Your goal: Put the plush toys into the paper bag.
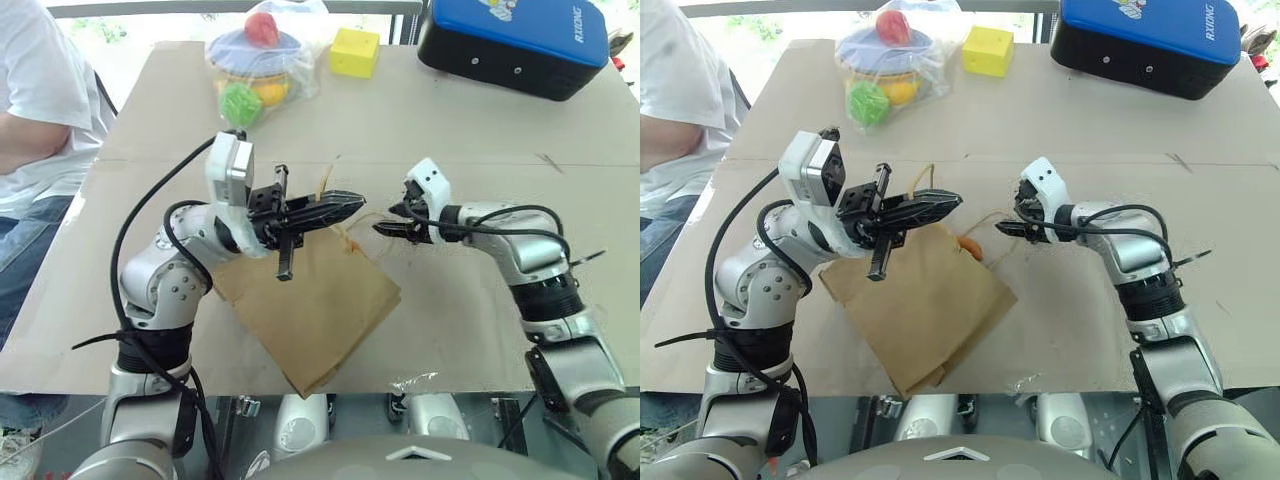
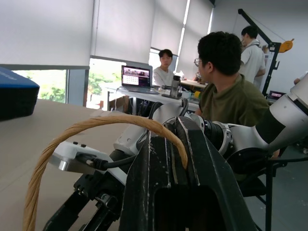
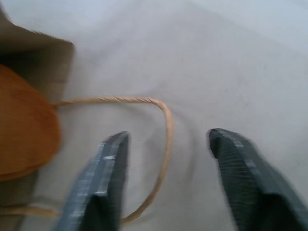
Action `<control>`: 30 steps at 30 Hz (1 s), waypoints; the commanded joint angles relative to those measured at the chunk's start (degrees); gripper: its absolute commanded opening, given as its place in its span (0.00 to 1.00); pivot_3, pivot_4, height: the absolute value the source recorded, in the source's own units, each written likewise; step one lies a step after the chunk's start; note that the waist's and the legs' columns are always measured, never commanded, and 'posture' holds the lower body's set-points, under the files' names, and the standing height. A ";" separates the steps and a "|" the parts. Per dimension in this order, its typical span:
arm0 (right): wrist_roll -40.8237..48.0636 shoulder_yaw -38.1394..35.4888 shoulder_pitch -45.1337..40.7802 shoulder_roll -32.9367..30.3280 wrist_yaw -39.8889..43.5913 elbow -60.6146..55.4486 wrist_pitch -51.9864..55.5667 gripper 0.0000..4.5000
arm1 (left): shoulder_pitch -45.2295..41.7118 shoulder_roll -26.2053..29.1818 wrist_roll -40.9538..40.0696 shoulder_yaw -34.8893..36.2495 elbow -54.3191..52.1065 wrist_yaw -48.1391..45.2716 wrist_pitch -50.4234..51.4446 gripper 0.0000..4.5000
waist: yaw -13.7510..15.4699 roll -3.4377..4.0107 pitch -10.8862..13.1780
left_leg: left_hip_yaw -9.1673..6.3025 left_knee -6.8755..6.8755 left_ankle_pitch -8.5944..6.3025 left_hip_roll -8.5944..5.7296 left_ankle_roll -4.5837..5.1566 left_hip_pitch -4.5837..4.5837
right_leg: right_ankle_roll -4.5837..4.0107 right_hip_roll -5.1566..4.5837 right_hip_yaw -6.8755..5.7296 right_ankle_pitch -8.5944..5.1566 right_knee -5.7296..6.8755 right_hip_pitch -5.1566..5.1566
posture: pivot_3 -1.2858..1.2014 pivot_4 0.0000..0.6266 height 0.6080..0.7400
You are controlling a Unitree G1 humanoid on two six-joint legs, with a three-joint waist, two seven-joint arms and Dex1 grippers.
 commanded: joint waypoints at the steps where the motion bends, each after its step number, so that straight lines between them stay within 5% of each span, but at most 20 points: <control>1: 3.47 -2.37 0.39 -0.12 2.59 -2.57 -0.77 0.23 | 1.37 0.71 -0.39 1.98 -2.43 0.77 -0.94 0.00 | -0.04 0.00 0.00 | 0.02 0.00 0.00 0.00 0.01 0.00 | 0.00 -0.02 0.03 0.00 0.00 0.00 | 0.52 0.24 1.00; 3: 7.04 -3.55 1.62 -0.46 5.24 -5.53 1.02 0.01 | 2.36 0.91 -0.51 2.47 -2.80 1.04 -1.09 0.00 | -0.11 0.00 0.00 | 0.01 0.00 -0.01 0.02 0.01 0.01 | 0.01 -0.01 0.04 0.00 0.01 0.00 | 0.52 0.24 1.00; 9: 15.16 -7.33 4.71 0.23 6.86 -9.03 6.70 0.01 | 3.29 0.78 -0.76 3.35 -2.93 1.78 -1.25 0.00 | -0.23 0.00 0.00 | -0.01 -0.01 0.00 0.05 0.01 0.04 | 0.00 0.02 0.02 0.00 0.05 0.00 | 0.52 0.24 1.00; 14: 24.88 -18.75 5.04 2.64 1.85 -14.00 12.32 0.01 | 2.24 1.71 -2.60 5.99 -1.58 2.27 -0.29 0.00 | -0.23 0.00 0.00 | -0.02 -0.01 -0.01 0.05 0.01 0.04 | 0.00 0.01 0.03 0.00 0.06 0.00 | 0.52 0.24 1.00; 17: 49.68 -37.45 2.30 4.85 -10.61 -20.87 15.91 0.01 | -0.87 3.97 -5.38 10.98 3.92 3.89 1.71 0.00 | -0.01 0.03 0.02 | -0.06 -0.01 0.00 0.09 0.01 0.01 | 0.00 0.00 -0.01 0.00 0.08 0.00 | 0.52 0.24 1.00; 19: 64.13 -41.54 1.58 3.96 -20.71 -24.29 14.30 0.01 | -3.60 4.95 -5.27 12.46 7.25 4.42 1.78 0.00 | 0.14 0.05 0.03 | -0.10 0.00 0.00 0.11 0.00 0.00 | 0.00 -0.05 -0.08 0.00 0.12 -0.01 | 0.52 0.24 1.00; 24: 86.31 -39.28 0.76 -1.63 -41.09 -30.35 4.22 0.01 | -11.65 6.93 -5.27 13.27 14.58 3.57 3.60 0.00 | 0.01 0.03 0.02 | -0.06 -0.01 -0.01 0.01 0.03 0.04 | 0.01 -0.04 -0.07 0.00 0.05 0.04 | 0.52 0.24 1.00; 30: 91.92 -32.55 2.52 -7.03 -51.11 -35.10 -3.40 0.01 | -20.24 8.21 3.69 6.55 23.48 0.48 1.70 0.00 | -0.42 0.03 0.02 | -0.03 -0.04 -0.01 0.00 0.02 0.04 | 0.01 0.01 -0.01 0.00 0.05 0.01 | 0.52 0.24 1.00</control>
